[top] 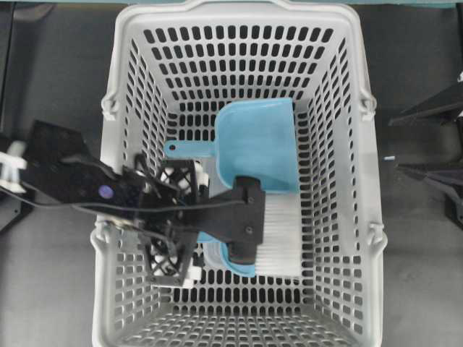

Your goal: Pick up the hand brush from the shopping basket with the left arm.

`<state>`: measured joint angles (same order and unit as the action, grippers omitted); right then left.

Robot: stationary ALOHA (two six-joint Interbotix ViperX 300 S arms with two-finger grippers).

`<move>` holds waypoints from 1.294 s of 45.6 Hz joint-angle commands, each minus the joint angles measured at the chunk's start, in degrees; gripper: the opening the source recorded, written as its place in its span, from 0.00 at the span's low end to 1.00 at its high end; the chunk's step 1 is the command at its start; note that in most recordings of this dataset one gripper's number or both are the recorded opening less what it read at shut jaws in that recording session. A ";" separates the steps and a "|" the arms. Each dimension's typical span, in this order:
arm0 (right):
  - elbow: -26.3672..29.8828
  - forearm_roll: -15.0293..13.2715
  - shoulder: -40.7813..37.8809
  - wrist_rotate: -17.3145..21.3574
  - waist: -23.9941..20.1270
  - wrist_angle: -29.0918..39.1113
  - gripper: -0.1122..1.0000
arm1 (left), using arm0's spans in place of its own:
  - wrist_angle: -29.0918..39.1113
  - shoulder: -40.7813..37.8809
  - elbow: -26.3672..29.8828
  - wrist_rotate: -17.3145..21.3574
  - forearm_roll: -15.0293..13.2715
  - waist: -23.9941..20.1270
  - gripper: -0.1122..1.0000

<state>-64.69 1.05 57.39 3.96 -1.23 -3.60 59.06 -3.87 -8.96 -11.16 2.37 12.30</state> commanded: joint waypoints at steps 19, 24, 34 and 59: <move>-0.62 0.09 -0.26 -0.18 0.00 -0.88 0.75 | -2.55 -3.60 -4.57 -3.43 0.18 -0.26 0.90; -0.88 0.00 -0.26 -0.18 0.00 -1.14 0.75 | -6.42 -4.31 -6.24 -3.52 0.18 -0.44 0.90; -1.49 0.00 -0.26 -0.18 -0.09 -1.76 0.74 | -9.23 -4.57 -8.00 -3.34 0.09 -0.53 0.90; -2.20 0.00 -0.26 0.18 -0.18 -2.99 0.73 | -10.63 -2.55 -9.05 -1.93 0.18 -0.62 0.33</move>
<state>-67.32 0.97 57.39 4.04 -1.23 -6.06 48.78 -8.26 -18.72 -13.45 2.37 11.78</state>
